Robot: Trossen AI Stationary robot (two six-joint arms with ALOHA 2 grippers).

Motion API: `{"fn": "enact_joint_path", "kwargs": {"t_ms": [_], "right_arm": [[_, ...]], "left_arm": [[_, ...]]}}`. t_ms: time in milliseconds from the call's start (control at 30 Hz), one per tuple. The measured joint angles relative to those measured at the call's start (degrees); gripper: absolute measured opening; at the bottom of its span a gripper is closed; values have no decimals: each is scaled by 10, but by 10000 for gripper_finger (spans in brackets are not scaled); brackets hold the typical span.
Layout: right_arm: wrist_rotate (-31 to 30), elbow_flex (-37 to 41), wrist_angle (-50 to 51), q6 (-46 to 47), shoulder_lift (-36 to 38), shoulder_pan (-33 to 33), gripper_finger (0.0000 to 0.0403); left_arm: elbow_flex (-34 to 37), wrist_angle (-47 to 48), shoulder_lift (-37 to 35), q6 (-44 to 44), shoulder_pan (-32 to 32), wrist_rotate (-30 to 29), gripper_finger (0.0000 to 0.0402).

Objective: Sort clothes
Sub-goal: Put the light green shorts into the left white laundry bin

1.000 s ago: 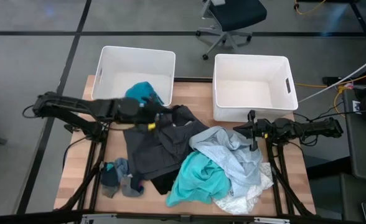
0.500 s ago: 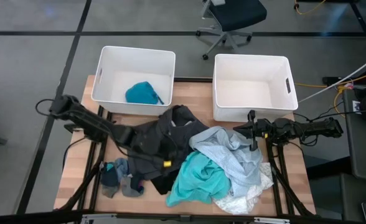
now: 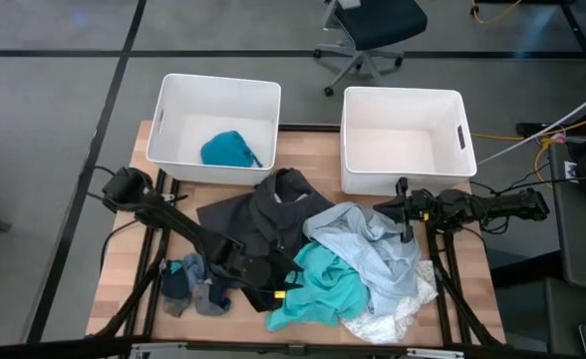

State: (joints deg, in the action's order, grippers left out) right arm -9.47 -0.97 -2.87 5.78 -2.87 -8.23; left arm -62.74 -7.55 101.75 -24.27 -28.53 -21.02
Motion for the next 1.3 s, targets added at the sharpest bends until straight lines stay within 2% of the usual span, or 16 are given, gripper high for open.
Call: {"fn": "enact_joint_path", "kwargs": {"t_ms": [267,500,633,800,900,1067,1300], "right_arm": [[0,0,0,0,0,0,14],[0,0,0,0,0,0,14],[0,0,2,-1,0,0,14],[1,-1,10,-1,0,0,14],[2,-1,11,-1,0,0,14],[2,-1,13,-1,0,0,14],[2,-1,13,-1,0,0,14]], "left_arm": [[0,-2,72,5,18,-9,193],[0,-14,109,35,37,-52,189],[0,-16,118,52,48,-56,150],[0,-37,120,52,58,-70,61],[0,-63,120,68,56,-107,14],[0,-137,113,130,38,-191,13],[0,-238,81,250,17,-244,7]]}}
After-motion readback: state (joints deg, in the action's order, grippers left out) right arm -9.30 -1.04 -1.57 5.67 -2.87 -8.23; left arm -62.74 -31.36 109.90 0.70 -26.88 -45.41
